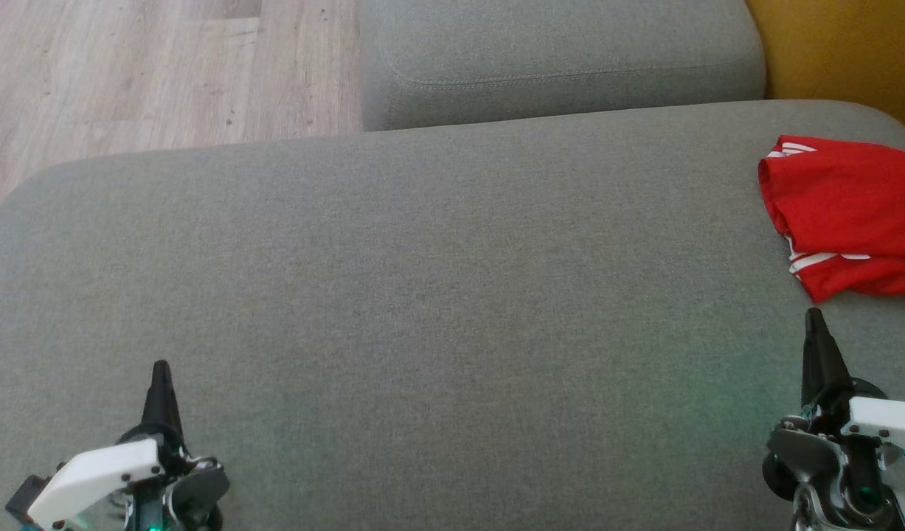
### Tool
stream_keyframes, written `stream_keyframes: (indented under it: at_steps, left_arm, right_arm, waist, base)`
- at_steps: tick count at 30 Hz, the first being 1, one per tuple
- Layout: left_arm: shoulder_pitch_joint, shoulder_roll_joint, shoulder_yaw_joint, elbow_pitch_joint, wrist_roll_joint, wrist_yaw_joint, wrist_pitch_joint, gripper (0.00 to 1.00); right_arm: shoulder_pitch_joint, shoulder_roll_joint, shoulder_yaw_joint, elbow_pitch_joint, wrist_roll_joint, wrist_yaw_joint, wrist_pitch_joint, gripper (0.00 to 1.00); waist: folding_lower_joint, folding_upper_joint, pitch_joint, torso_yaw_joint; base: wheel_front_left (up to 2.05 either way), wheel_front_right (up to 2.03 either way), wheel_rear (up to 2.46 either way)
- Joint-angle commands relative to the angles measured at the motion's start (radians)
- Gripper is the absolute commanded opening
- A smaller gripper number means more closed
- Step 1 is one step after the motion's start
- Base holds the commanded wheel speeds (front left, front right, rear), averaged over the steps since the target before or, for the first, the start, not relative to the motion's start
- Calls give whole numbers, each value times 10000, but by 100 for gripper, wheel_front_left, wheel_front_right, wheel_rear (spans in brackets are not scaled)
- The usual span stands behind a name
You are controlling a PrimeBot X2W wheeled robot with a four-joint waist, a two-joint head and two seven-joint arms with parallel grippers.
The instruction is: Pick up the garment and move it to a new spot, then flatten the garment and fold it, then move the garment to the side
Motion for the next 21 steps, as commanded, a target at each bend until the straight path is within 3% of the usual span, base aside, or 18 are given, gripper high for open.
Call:
stream_keyframes:
  at_steps: [1,21]
  left_arm:
    - [-506,51,399,-283,126,-69,52,0]
    - [-507,39,417,-282,142,-69,67,0]
  right_arm:
    - [-491,-41,204,-313,-25,-7,64,0]
    - [-492,-37,198,-313,-30,-7,68,0]
  waist:
    - [0,0,0,0]
    - [0,0,0,0]
  base:
    - [0,0,0]
    - [0,0,0]
